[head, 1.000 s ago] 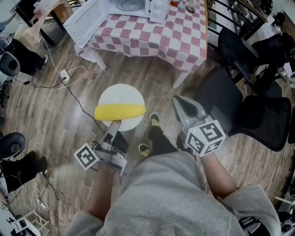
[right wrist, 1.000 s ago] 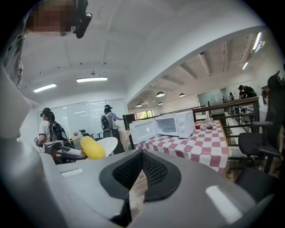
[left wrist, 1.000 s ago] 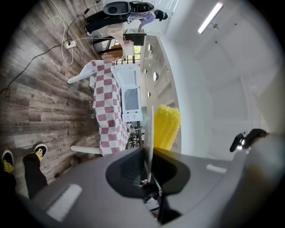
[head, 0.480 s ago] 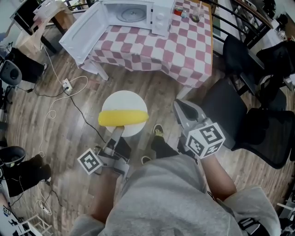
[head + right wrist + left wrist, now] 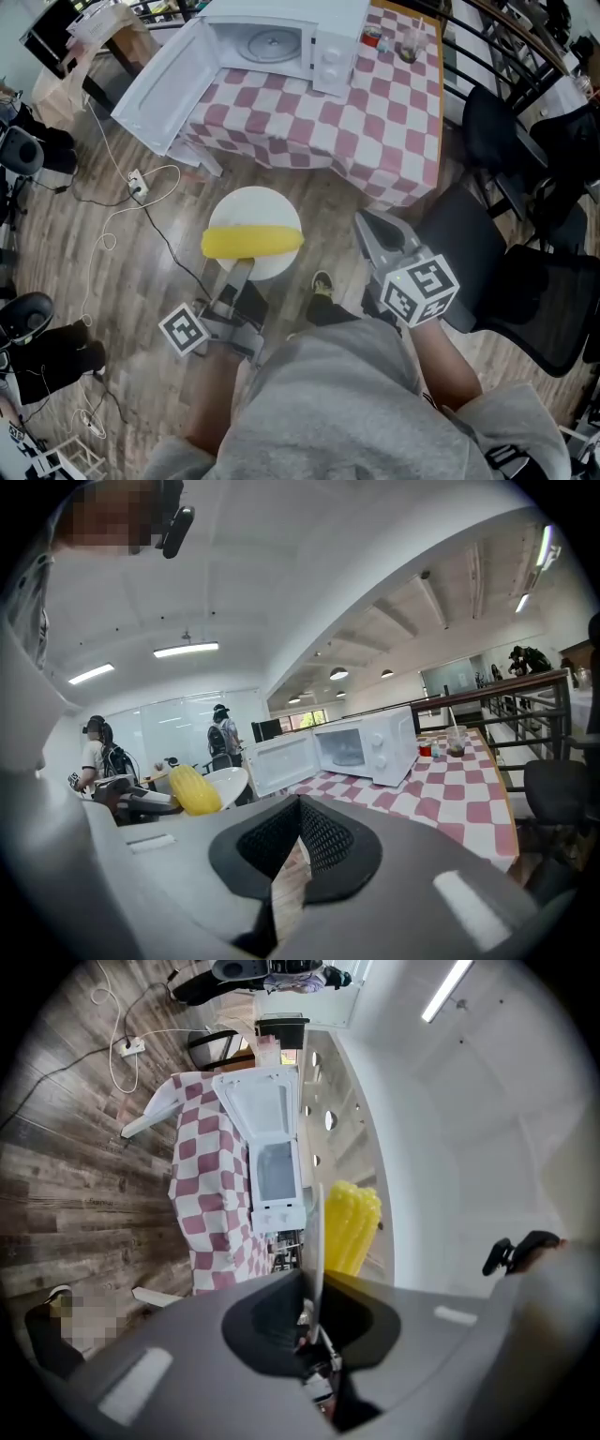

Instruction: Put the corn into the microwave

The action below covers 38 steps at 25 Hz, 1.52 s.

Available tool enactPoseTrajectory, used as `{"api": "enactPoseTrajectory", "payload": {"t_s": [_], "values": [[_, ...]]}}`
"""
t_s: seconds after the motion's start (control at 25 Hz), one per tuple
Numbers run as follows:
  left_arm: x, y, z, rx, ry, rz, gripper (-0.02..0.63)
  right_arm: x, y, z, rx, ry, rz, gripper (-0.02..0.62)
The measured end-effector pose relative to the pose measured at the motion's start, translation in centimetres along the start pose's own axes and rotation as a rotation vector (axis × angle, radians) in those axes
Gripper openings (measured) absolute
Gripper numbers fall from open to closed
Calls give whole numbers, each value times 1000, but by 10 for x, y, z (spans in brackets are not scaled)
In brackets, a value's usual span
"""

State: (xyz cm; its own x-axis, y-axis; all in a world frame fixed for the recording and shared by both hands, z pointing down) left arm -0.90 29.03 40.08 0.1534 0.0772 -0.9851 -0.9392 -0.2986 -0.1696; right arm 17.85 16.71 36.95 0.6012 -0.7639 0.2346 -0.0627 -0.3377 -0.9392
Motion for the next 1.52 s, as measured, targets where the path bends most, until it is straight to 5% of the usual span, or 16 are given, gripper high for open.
{"api": "enactPoseTrajectory", "payload": {"t_s": [0.72, 1.52], "values": [[-10, 20, -85, 63, 16, -4, 29, 80, 19, -58, -17, 68, -8, -2], [-12, 39, -101, 84, 16, -10, 29, 77, 17, -83, -48, 114, 2, -2]]}}
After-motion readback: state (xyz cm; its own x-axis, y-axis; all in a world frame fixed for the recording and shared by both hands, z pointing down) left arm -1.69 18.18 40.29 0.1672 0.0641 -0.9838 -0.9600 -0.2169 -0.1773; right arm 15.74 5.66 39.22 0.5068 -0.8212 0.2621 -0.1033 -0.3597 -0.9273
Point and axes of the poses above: the fingertips, and each gripper's own axes: z backward along the fingers, x to its right, y out of its top, the point moved 2 cm from there along z, backward along the fingers, and after that the axes turned 1 degree about -z, right-handed, at the moved point
